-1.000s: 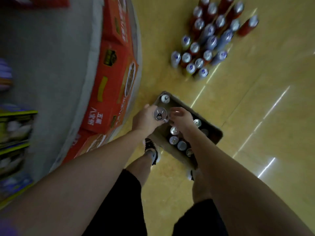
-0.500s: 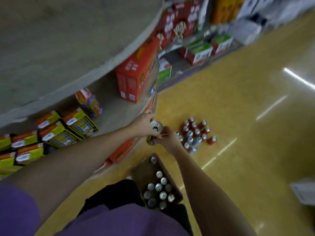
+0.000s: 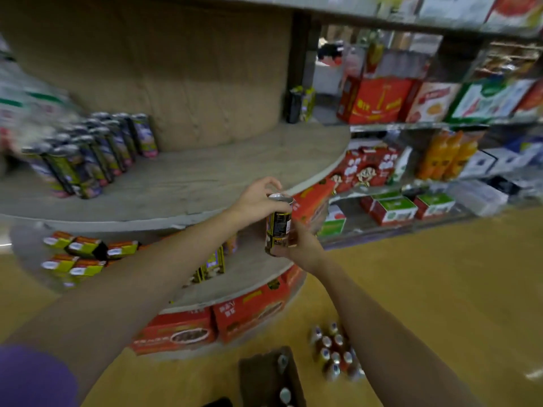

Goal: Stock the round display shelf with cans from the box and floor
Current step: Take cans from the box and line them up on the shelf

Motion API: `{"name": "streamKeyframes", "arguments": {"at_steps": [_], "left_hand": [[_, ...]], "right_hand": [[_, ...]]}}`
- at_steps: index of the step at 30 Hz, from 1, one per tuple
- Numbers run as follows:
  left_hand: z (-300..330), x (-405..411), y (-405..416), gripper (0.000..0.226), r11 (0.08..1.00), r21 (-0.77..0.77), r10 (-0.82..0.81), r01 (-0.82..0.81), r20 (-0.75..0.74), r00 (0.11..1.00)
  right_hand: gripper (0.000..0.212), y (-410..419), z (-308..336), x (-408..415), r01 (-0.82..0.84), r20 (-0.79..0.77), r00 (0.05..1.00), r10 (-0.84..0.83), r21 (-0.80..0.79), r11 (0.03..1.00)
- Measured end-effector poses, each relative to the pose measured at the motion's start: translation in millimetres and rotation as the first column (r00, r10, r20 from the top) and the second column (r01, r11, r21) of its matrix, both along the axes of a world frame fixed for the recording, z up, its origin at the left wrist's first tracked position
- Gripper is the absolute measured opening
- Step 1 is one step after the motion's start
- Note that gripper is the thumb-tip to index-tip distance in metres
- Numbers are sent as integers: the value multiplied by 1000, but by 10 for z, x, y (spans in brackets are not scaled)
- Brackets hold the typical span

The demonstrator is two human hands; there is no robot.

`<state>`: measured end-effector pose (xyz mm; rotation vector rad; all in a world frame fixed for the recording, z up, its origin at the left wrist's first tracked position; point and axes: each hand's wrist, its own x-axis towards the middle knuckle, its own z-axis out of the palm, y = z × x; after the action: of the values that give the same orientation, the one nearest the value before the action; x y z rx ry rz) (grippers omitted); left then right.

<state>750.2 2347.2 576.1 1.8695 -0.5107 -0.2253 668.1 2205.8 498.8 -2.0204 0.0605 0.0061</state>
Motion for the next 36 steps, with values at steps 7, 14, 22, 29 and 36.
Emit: {"name": "streamKeyframes", "arguments": {"at_steps": [7,14,22,29,36], "left_hand": [[589,88,863,53,996,67,54,-55,14,998],[790,178,1556,52,984,110,132,-140,81,988],[831,819,2272,56,849,500,-14,-169,342,939],[928,1434,2780,45,756,595,-71,-273,490,869],[958,1946,3049,48,670,648,-105,-361,564,819]], "right_hand": [[47,684,338,293,-30,124,992,37,-55,998],[44,1455,451,532,-113,157,980,120,-54,992],[44,2232,350,930,-91,113,989,96,-48,995],[54,2946,418,1584,-21,87,996,24,-32,999],[54,3448,293,2114,221,160,962,-220,8,975]]}}
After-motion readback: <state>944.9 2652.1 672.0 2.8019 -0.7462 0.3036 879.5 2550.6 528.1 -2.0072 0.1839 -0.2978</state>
